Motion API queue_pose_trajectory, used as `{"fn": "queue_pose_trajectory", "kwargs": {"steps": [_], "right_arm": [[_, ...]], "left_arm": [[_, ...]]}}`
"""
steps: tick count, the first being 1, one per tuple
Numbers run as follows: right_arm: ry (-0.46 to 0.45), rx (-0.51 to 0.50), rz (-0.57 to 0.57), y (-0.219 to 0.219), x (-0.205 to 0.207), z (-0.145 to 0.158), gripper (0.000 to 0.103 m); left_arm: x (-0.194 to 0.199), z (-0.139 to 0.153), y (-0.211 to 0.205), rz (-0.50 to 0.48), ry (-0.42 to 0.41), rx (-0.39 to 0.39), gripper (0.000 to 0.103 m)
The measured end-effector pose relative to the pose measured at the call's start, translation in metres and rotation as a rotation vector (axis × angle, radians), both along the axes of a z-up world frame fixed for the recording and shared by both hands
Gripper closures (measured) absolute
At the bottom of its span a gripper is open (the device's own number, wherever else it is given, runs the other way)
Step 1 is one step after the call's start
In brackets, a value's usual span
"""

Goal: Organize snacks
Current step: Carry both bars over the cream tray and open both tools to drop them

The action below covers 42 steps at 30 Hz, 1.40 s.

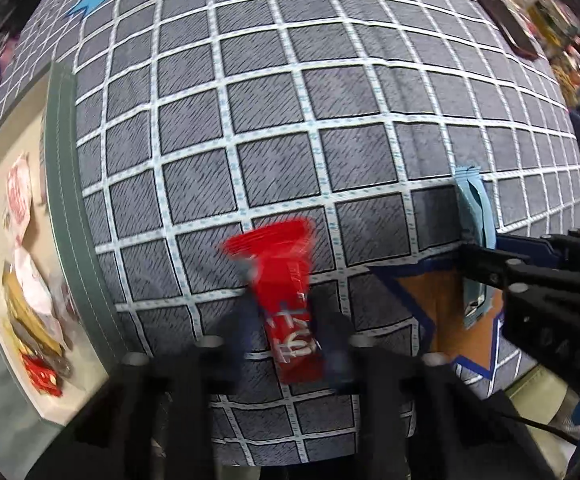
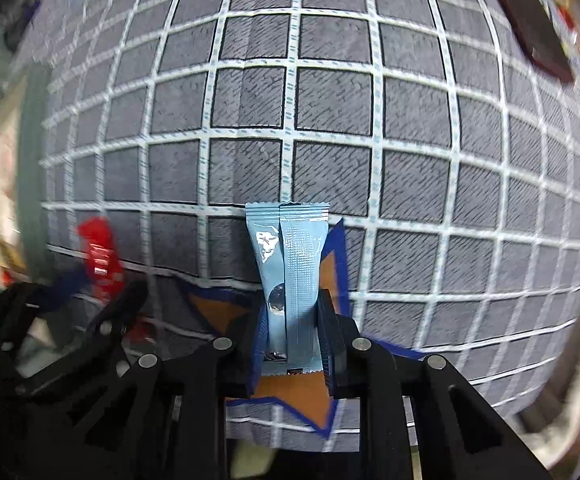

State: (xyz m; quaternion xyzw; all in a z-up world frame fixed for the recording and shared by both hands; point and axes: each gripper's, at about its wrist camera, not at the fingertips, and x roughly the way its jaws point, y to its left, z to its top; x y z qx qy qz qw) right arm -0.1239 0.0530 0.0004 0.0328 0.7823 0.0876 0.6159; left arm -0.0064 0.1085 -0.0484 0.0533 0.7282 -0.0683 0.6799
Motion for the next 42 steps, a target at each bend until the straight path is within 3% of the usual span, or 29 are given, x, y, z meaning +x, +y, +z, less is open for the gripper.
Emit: {"fn": "queue_pose_trajectory", "kwargs": {"steps": [3, 7, 17, 25, 34, 42], "right_arm": [[0.001, 0.076, -0.092, -0.020, -0.004, 0.008, 0.078], [-0.018, 0.121, -0.161, -0.043, -0.010, 0.021, 0.078], [-0.047, 0.176, -0.203, -0.063, -0.009, 0.045, 0.078], [-0.067, 0.219, -0.071, 0.004, 0.003, 0.058, 0.078], [-0.100, 0.260, 0.111, 0.100, 0.014, 0.077, 0.078], [-0.104, 0.272, 0.251, 0.177, 0.013, 0.084, 0.078]], "left_arm": [[0.011, 0.008, 0.013, 0.051, 0.012, -0.055, 0.081], [0.019, 0.025, 0.030, 0.075, -0.030, -0.078, 0.081], [0.027, 0.089, 0.071, 0.117, -0.142, -0.107, 0.081], [0.011, 0.106, 0.120, 0.212, -0.193, -0.077, 0.081], [-0.004, 0.101, 0.164, 0.299, -0.205, -0.020, 0.081], [-0.013, 0.094, 0.205, 0.364, -0.200, -0.015, 0.081]]}}
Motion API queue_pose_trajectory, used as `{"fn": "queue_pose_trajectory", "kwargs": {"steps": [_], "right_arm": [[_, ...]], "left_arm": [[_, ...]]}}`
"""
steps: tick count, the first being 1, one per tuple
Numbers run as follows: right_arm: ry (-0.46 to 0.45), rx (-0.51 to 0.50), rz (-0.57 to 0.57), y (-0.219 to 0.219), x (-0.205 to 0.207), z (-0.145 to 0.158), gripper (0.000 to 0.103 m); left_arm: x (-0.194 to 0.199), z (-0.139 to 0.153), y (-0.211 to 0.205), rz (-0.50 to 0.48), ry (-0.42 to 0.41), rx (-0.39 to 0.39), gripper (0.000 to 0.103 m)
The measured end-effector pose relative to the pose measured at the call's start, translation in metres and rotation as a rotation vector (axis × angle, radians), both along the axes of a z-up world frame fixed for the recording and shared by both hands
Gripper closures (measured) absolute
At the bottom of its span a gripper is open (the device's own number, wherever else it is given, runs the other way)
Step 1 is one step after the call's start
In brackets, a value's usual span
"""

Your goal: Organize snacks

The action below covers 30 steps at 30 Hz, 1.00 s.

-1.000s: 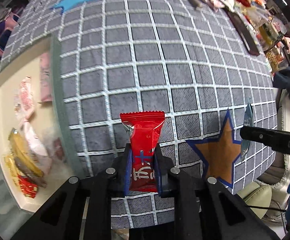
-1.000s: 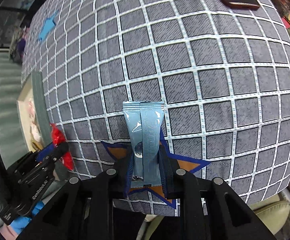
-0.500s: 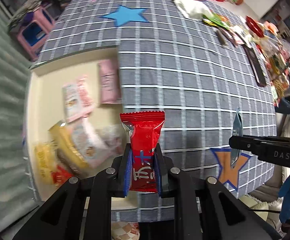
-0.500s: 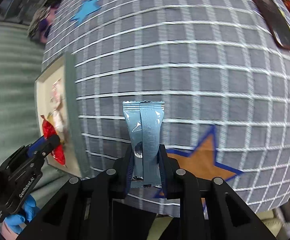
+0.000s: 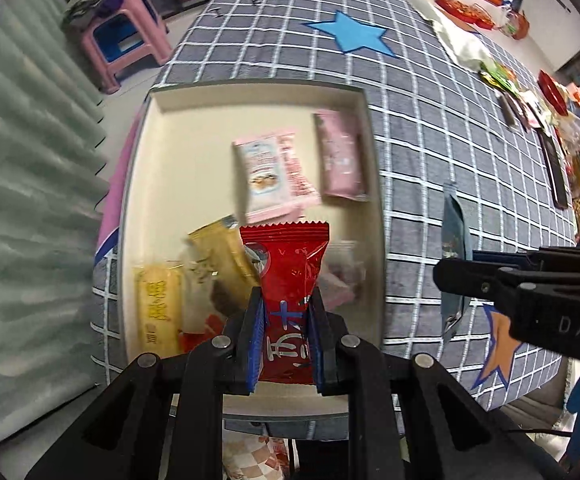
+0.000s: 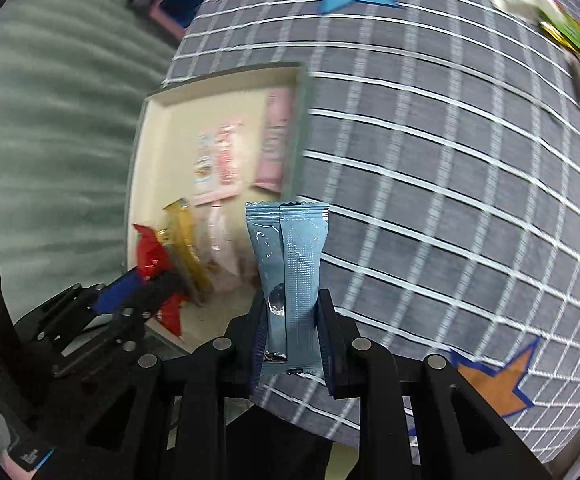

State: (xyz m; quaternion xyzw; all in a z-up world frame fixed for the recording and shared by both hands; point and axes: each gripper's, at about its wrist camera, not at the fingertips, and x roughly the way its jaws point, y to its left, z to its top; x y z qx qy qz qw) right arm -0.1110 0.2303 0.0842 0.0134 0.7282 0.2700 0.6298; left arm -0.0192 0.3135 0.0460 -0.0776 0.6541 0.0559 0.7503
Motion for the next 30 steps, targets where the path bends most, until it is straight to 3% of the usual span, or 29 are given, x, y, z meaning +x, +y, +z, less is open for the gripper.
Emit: {"fn": "queue_pose_trajectory", "kwargs": {"steps": [9, 10, 12, 13, 14, 15, 17, 20, 22, 25, 27, 30], "right_arm": [[-0.007, -0.030, 0.111, 0.062, 0.008, -0.004, 0.078], [-0.005, -0.035, 0.121, 0.068, 0.010, -0.006, 0.078], [0.003, -0.062, 0.141, 0.076, 0.009, -0.009, 0.077], [0.012, -0.074, 0.144, 0.081, 0.010, -0.013, 0.074], [0.023, -0.083, 0.143, 0.084, 0.012, -0.015, 0.055], [0.026, -0.088, 0.140, 0.086, 0.013, -0.016, 0.026], [-0.008, -0.112, 0.133, 0.086, 0.015, -0.013, 0.012], [-0.019, -0.152, 0.131, 0.086, 0.019, -0.011, 0.012], [-0.038, -0.174, 0.127, 0.085, 0.022, -0.006, 0.002], [-0.091, -0.142, 0.122, 0.075, 0.023, 0.006, 0.000], [-0.115, -0.123, 0.127, 0.071, 0.020, 0.016, 0.000], [-0.085, -0.112, 0.126, 0.065, 0.018, 0.021, 0.000]], "left_arm": [[0.000, -0.010, 0.024, 0.044, -0.007, -0.020, 0.079], [0.001, -0.009, 0.026, 0.054, -0.018, -0.010, 0.073], [0.001, -0.008, 0.029, 0.072, -0.025, -0.004, 0.024], [0.000, -0.006, 0.031, 0.083, -0.038, -0.014, 0.019], [0.000, -0.004, 0.033, 0.092, -0.053, -0.028, 0.018], [0.000, -0.004, 0.034, 0.091, -0.046, -0.022, 0.018], [0.000, -0.006, 0.033, 0.059, -0.029, -0.020, 0.017], [-0.002, -0.003, 0.031, 0.023, -0.022, -0.032, 0.011], [-0.006, 0.005, 0.028, -0.008, -0.040, -0.040, 0.011], [-0.013, 0.021, 0.025, -0.039, -0.066, 0.035, 0.011], [-0.015, 0.026, 0.023, -0.063, -0.038, 0.102, 0.011], [-0.018, 0.032, 0.025, -0.082, -0.009, 0.085, 0.011]]}}
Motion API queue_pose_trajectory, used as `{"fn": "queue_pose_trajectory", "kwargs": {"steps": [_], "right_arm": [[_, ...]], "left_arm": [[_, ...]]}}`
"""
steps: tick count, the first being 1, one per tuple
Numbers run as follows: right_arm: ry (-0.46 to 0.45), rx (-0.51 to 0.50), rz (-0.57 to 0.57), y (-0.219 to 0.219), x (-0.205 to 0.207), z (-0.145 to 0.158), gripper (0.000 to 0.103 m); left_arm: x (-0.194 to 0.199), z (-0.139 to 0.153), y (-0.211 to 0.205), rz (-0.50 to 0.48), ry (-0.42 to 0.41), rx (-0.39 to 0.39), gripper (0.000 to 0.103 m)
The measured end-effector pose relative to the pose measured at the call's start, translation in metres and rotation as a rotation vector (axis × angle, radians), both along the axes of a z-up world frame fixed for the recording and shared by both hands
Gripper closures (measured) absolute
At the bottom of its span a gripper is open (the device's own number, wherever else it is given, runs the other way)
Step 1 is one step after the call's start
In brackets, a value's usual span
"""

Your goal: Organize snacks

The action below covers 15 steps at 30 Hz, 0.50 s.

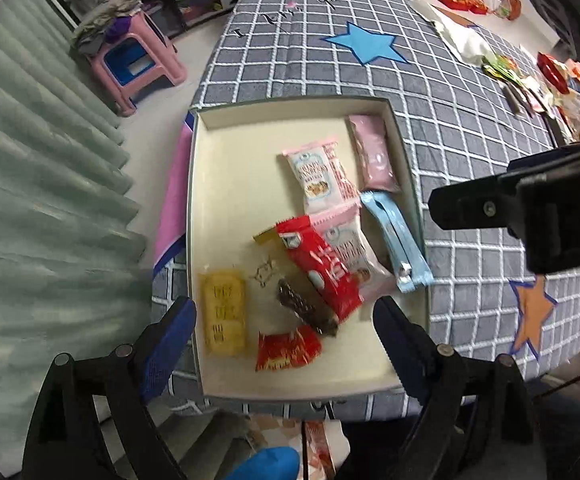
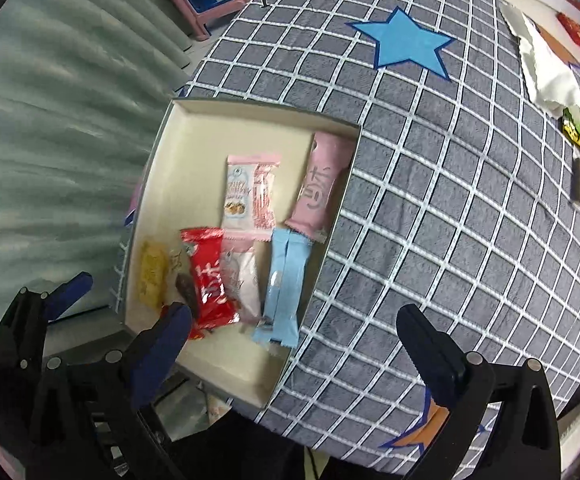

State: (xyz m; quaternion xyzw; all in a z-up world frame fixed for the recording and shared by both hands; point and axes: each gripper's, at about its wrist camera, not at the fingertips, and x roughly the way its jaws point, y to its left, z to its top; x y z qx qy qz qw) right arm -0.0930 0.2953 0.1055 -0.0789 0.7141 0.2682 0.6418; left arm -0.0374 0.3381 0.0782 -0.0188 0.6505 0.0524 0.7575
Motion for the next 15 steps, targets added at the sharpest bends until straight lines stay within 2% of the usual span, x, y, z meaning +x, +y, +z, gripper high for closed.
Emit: {"fn": "queue_pose_trajectory", "kwargs": {"steps": [3, 5, 8, 9, 15], "right_arm": [[0.011, 0.007, -0.005, -0.003, -0.005, 0.003, 0.000], [-0.018, -0.013, 0.011, -0.001, -0.013, 0.009, 0.000], [-0.048, -0.037, 0.050, 0.002, -0.023, 0.013, 0.000], [-0.052, -0.042, 0.062, 0.003, -0.024, 0.014, 0.000], [-0.076, -0.051, 0.083, 0.006, -0.028, 0.016, 0.000]], "left_arm": [[-0.003, 0.006, 0.004, 0.026, 0.027, -0.022, 0.011], [-0.004, 0.009, 0.005, 0.055, 0.042, -0.021, 0.011], [-0.008, 0.008, 0.005, 0.095, 0.064, -0.063, 0.011], [-0.009, 0.007, 0.003, 0.090, 0.071, -0.084, 0.011], [-0.010, 0.010, -0.009, 0.028, 0.070, -0.043, 0.011]]}}
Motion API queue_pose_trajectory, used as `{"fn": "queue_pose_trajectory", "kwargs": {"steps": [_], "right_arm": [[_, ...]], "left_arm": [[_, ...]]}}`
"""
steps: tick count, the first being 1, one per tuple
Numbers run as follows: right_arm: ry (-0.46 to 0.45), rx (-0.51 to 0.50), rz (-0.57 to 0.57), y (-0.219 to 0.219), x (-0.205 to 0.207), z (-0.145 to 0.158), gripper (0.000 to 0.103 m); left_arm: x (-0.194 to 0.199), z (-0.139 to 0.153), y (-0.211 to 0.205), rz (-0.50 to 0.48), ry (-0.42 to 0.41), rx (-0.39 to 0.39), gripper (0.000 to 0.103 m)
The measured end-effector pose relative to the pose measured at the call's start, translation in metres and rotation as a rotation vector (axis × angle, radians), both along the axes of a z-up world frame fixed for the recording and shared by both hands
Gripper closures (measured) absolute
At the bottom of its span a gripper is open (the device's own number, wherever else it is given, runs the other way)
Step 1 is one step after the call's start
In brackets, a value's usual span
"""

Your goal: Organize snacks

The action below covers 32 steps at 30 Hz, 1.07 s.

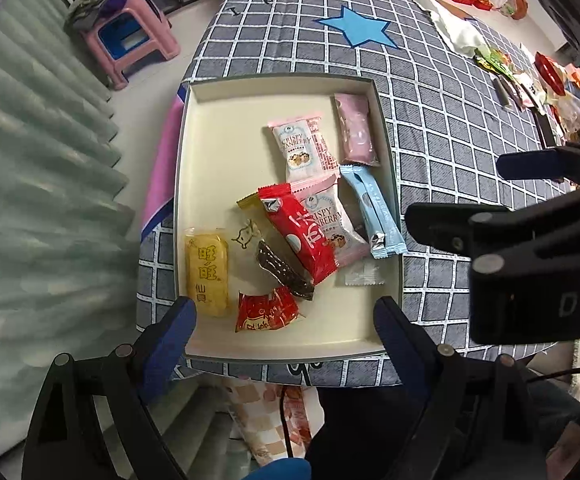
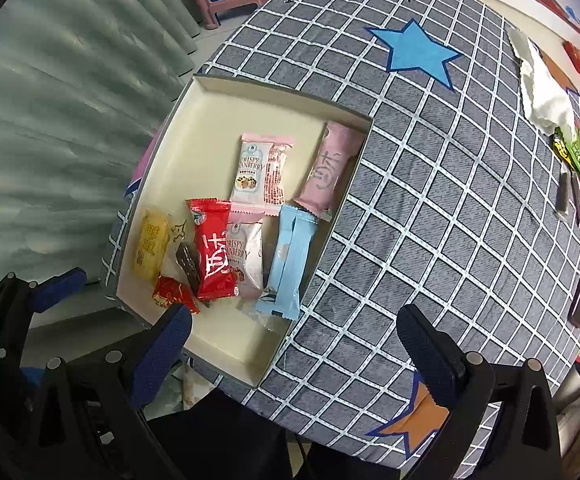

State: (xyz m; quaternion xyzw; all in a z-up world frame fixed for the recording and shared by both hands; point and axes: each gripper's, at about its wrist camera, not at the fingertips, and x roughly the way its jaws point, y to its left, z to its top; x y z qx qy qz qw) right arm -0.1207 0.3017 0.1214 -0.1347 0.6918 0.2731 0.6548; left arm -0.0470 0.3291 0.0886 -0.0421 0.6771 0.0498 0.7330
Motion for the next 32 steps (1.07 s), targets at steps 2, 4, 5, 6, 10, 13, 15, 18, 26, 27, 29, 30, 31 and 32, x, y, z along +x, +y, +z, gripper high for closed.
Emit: {"fn": "queue_pose_trajectory", "kwargs": {"steps": [2, 4, 5, 6, 10, 13, 15, 18, 26, 27, 29, 30, 31, 32], "right_arm": [[0.004, -0.003, 0.000, -0.001, -0.001, 0.000, 0.000], [0.009, -0.006, -0.004, -0.002, -0.002, 0.000, 0.000], [0.009, -0.006, -0.006, -0.002, -0.002, 0.000, 0.000], [0.007, -0.006, -0.008, -0.003, -0.002, 0.001, 0.000], [0.001, -0.003, -0.023, -0.006, -0.003, 0.003, 0.000], [0.009, -0.005, -0.025, -0.006, -0.004, 0.001, 0.000], [0.015, -0.013, -0.019, -0.005, -0.005, -0.001, 0.000], [0.015, -0.027, -0.004, -0.002, -0.006, -0.004, 0.000], [0.002, -0.030, 0.013, 0.003, -0.004, -0.003, 0.000], [0.003, -0.028, 0.013, 0.004, -0.004, -0.003, 0.000], [0.003, -0.026, 0.012, 0.004, -0.003, -0.003, 0.000], [0.004, -0.024, 0.010, 0.003, -0.002, -0.003, 0.000], [0.005, -0.022, 0.009, 0.003, -0.002, -0.003, 0.000], [0.008, -0.021, 0.008, 0.003, -0.002, -0.004, 0.000]], "left_arm": [[0.000, -0.001, 0.000, 0.000, 0.004, 0.002, 0.011], [-0.001, -0.002, 0.001, 0.006, 0.008, 0.005, 0.011], [-0.001, -0.002, 0.002, 0.010, 0.008, 0.005, 0.011], [-0.002, -0.002, 0.003, 0.016, 0.007, 0.005, 0.011], [-0.005, 0.000, 0.007, 0.035, -0.006, 0.011, 0.011], [-0.008, -0.001, 0.010, 0.055, -0.010, 0.021, 0.011], [-0.010, -0.003, 0.013, 0.072, -0.008, 0.014, 0.011], [-0.013, -0.004, 0.017, 0.094, -0.010, 0.001, 0.011], [-0.014, -0.004, 0.025, 0.129, -0.033, 0.021, 0.011], [-0.015, -0.003, 0.025, 0.123, -0.045, 0.009, 0.011], [-0.014, -0.002, 0.024, 0.114, -0.051, -0.005, 0.011], [-0.014, -0.002, 0.023, 0.106, -0.050, -0.003, 0.011], [-0.013, -0.002, 0.021, 0.100, -0.046, 0.001, 0.011], [-0.012, -0.004, 0.020, 0.097, -0.037, 0.005, 0.010]]}}
